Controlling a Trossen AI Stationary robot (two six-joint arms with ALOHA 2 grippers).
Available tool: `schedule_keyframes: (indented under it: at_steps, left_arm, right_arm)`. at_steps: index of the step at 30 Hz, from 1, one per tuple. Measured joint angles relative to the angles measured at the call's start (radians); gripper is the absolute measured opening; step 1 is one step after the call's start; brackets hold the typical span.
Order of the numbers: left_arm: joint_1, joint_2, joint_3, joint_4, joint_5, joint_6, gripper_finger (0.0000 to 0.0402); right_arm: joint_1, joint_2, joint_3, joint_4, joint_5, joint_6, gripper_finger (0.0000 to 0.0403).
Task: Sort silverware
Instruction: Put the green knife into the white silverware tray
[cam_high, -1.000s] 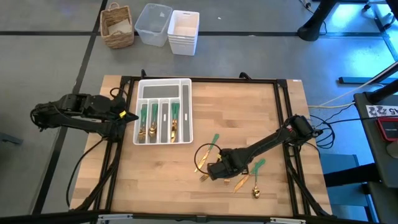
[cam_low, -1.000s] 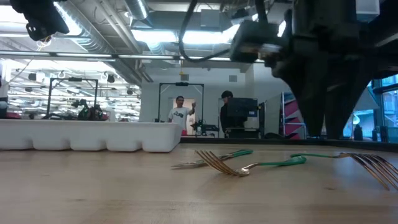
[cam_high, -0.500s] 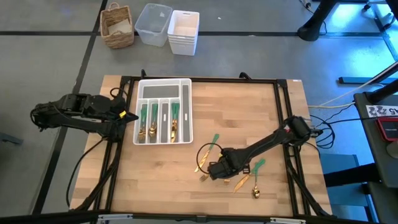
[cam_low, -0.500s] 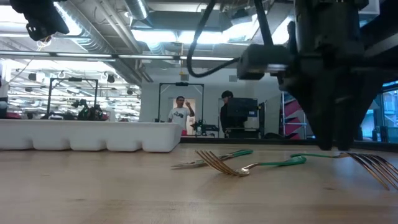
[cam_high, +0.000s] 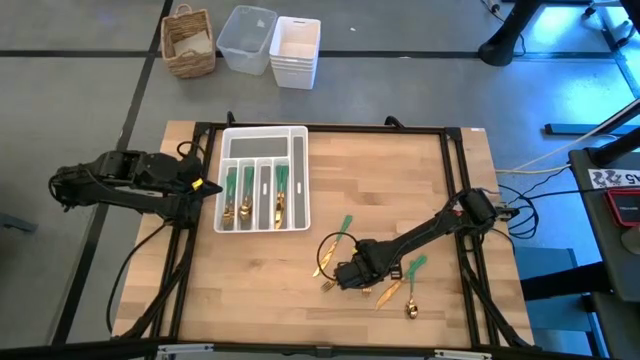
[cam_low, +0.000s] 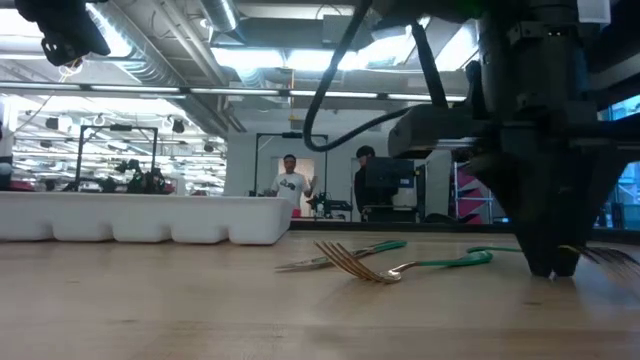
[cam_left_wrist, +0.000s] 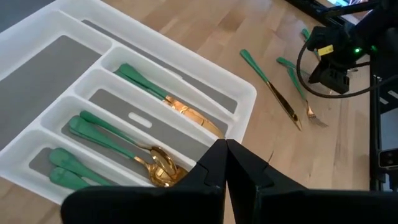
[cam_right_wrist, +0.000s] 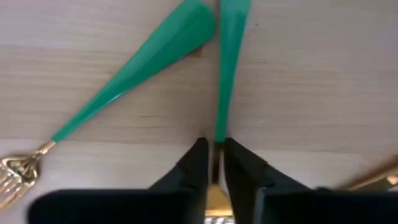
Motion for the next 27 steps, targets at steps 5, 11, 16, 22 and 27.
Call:
schedule_keyframes:
  at_steps: [5, 11, 16, 22, 27]
  left_arm:
    - [0.0, 0.0, 0.0, -0.024, 0.0, 0.0, 0.0001]
    - [0.0, 0.0, 0.0, -0.026, 0.0, 0.0, 0.0001]
    - [0.0, 0.0, 0.0, -0.022, 0.0, -0.002, 0.0001]
    - [0.0, 0.0, 0.0, -0.014, 0.0, -0.013, 0.0001]
    - [0.0, 0.0, 0.0, -0.009, 0.0, -0.08, 0.0001]
  right_arm:
    - [0.0, -0.001, 0.0, 0.018, 0.015, -0.035, 0.0013]
    - [0.001, 0.003, 0.028, 0.034, 0.02, -0.056, 0.001]
    - [0.0, -0.002, 0.094, 0.03, 0.054, -0.097, 0.0011]
    - [-0.021, -0.015, 0.223, -0.004, 0.172, -0.207, 0.0007]
    - [-0.082, -0.019, 0.335, 0.016, 0.272, -0.409, 0.0009]
